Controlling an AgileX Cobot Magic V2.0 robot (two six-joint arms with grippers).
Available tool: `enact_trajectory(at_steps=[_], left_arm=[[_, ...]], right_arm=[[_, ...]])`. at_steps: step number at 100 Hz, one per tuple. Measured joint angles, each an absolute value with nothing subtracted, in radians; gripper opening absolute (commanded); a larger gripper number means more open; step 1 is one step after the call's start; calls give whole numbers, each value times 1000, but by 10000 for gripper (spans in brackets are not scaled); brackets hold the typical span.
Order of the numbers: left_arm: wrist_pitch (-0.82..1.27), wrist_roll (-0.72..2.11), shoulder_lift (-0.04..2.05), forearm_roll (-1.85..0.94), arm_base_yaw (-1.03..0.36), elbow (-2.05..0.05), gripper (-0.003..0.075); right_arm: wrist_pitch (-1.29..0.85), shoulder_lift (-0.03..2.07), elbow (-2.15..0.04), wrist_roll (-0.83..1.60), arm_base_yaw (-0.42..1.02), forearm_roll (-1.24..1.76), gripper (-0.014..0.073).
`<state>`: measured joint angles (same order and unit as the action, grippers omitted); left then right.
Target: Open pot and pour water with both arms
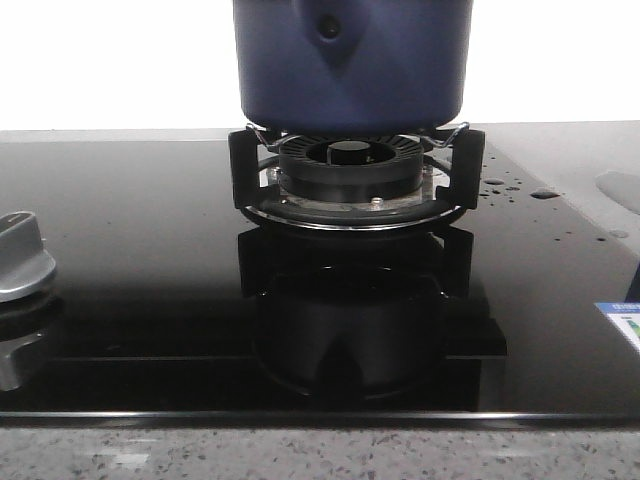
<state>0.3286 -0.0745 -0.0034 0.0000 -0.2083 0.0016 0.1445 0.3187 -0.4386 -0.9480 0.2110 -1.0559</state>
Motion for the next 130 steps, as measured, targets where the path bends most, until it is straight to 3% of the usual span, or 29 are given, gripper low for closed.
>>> enact_trajectory(at_steps=[48,65,105,130], left_arm=[[329,-76,-3,0,-208,2,-20],[329,-76,-3,0,-208,2,-20],[329,-76,-3,0,-208,2,-20],[329,-76,-3,0,-208,2,-20]], right_arm=[[102,319,-439,-948,211,-1056,-67],[0,319,-415,-935,211,-1049,-67],[-135,271,-207,-276,154,-526,-67],[-82,150,15,-178,25,-252,-67]])
